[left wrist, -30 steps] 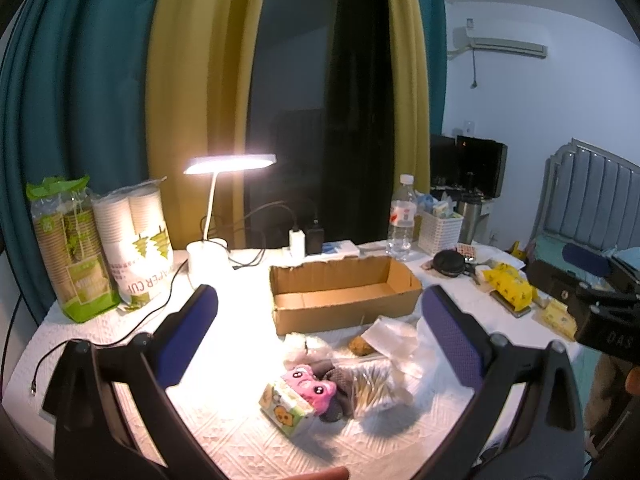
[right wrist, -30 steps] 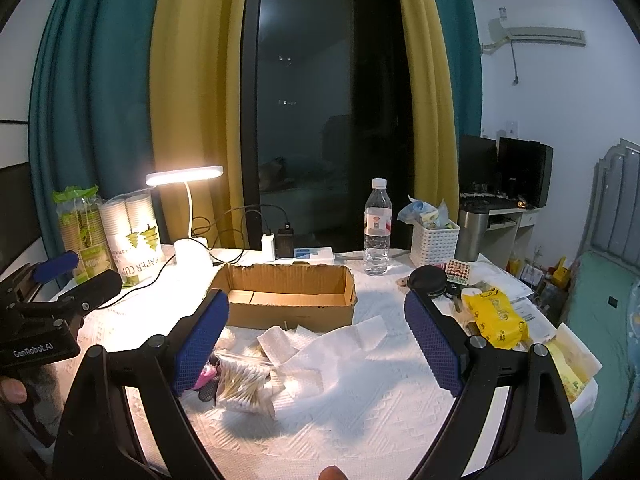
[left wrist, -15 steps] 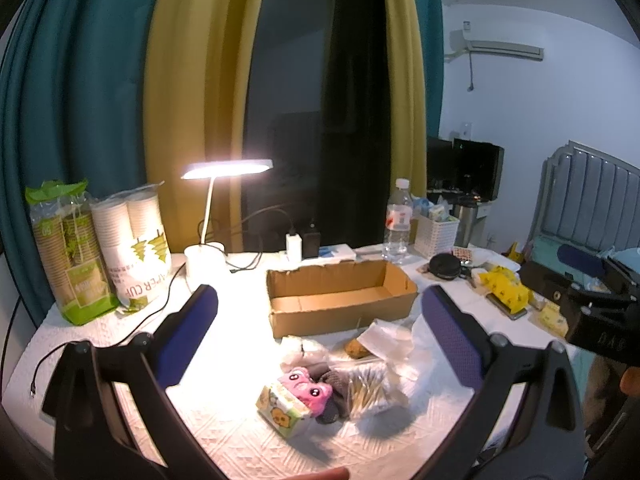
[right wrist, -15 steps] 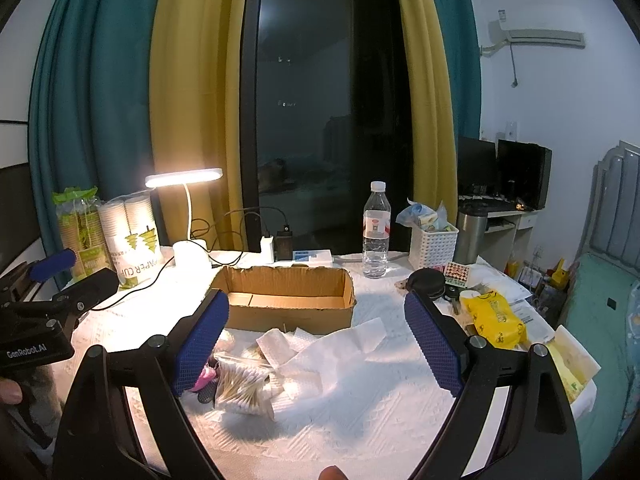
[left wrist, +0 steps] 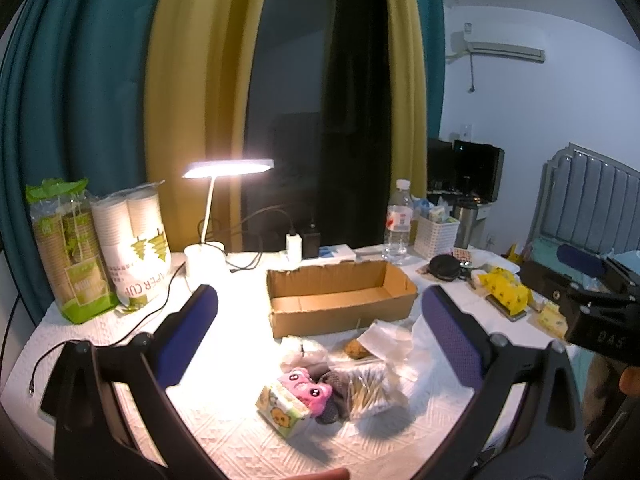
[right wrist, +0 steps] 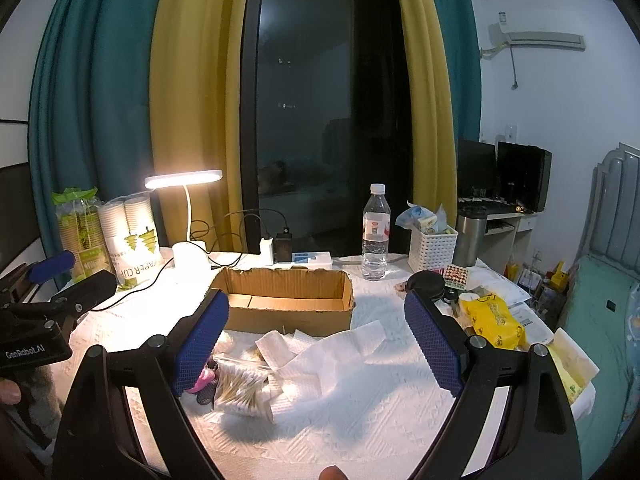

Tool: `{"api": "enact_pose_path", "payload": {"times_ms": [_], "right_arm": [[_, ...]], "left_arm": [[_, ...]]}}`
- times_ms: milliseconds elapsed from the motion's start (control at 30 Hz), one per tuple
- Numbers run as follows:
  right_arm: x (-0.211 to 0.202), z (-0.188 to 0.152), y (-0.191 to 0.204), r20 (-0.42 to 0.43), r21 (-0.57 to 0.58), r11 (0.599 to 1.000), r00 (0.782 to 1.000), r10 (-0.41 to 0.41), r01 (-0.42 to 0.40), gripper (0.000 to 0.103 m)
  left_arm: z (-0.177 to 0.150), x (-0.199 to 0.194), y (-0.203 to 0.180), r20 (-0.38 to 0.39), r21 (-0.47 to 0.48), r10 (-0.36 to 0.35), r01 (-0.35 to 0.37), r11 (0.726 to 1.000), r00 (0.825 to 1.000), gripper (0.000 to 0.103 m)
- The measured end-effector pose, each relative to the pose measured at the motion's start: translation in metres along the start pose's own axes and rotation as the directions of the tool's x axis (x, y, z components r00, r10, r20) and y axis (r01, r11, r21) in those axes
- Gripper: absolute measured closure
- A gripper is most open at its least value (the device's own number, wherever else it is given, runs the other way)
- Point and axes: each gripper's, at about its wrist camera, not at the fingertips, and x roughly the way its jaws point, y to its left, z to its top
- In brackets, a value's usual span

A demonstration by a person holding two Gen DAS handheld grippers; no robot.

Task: Organize soft objects

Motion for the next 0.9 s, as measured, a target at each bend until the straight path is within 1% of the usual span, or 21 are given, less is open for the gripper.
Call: {"api": "enact_pose_path", "payload": {"times_ms": [267,467,600,700,767,833,900], "right_arm": [[0.005,-0.001,-0.003,-0.007,0.006,1.000,1.000,0.004,-0.004,0.011],[0.015,0.001,-0.005,-0.016,0.001,1.000,1.000,0.010,-0.010,0.011],[0.026,-0.001,-0.007,-0.021,-0.005,1.000,1.000,0.002,-0.002,0.011],[0.039,-0.006,-0.010,-0.047,-0.009,1.000,0.999,-0.001,0.001,0.011],[0.048,-0.011,-0.014,-0.071,-0.002,1.000,0.997,-0.003,0.003,0.011],[0.059,-0.015,-0.018,-0.097,0.003,1.000,0.995,-0.005,0.006,0.011],[0.069,-0.019,-0.022,-0.119,0.001,1.000,0.993,-0.007,0.007,0.011]], "left_arm": [[0.001,0.002,-0.001,0.021,0.002,0.004,-0.005,1.000,1.000,0.001],[0.002,0.017,0.000,0.005,0.007,0.004,-0.004,1.000,1.000,0.001],[0.002,0.029,0.005,0.000,0.036,0.027,-0.027,0.999,1.000,0.001],[-0.005,0.044,0.016,-0.041,0.043,0.060,-0.058,0.997,0.997,0.001],[-0.013,0.055,0.025,-0.084,0.037,0.080,-0.077,0.996,0.993,0.001],[-0.024,0.068,0.034,-0.132,0.030,0.101,-0.098,0.995,0.986,0.001],[-0.036,0.077,0.041,-0.181,0.024,0.103,-0.101,0.995,0.978,0.001]]}}
